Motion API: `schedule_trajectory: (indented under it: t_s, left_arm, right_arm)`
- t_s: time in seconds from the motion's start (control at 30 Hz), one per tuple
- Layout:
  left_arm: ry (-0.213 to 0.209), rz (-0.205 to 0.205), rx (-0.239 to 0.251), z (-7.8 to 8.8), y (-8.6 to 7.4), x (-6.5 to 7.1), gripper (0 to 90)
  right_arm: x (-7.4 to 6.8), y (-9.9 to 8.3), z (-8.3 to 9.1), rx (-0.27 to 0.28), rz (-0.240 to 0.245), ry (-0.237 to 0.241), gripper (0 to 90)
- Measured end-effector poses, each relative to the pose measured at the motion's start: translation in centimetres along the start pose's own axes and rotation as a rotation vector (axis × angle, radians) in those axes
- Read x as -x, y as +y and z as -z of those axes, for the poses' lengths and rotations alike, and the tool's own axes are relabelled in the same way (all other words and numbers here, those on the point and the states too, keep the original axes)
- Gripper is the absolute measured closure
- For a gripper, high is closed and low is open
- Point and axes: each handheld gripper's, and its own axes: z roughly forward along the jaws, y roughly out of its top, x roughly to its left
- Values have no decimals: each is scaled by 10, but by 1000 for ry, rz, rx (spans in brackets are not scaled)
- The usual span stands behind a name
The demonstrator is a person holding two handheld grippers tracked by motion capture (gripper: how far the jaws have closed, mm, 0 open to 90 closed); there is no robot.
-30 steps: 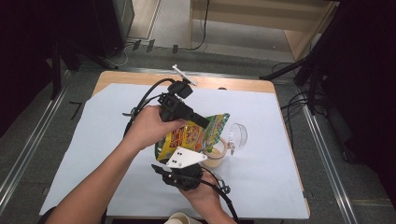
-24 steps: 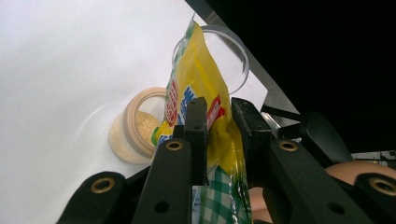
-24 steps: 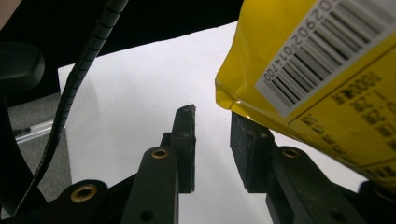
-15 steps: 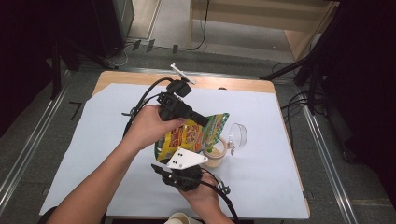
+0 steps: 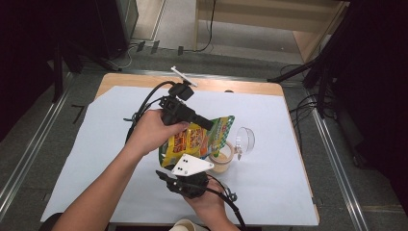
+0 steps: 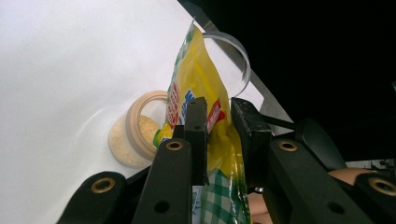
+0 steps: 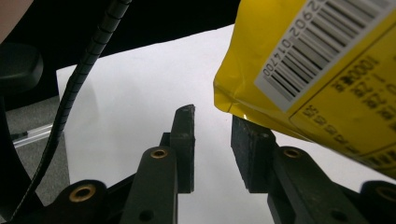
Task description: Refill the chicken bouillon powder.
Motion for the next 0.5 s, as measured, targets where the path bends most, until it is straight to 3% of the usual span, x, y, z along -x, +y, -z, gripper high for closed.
schedule_trajectory:
  t_s: [0.5]
  left_arm:
    - [7, -12, 0, -1, 2, 5, 784]
  right_arm:
    - [1, 3, 2, 8, 8, -7, 726]
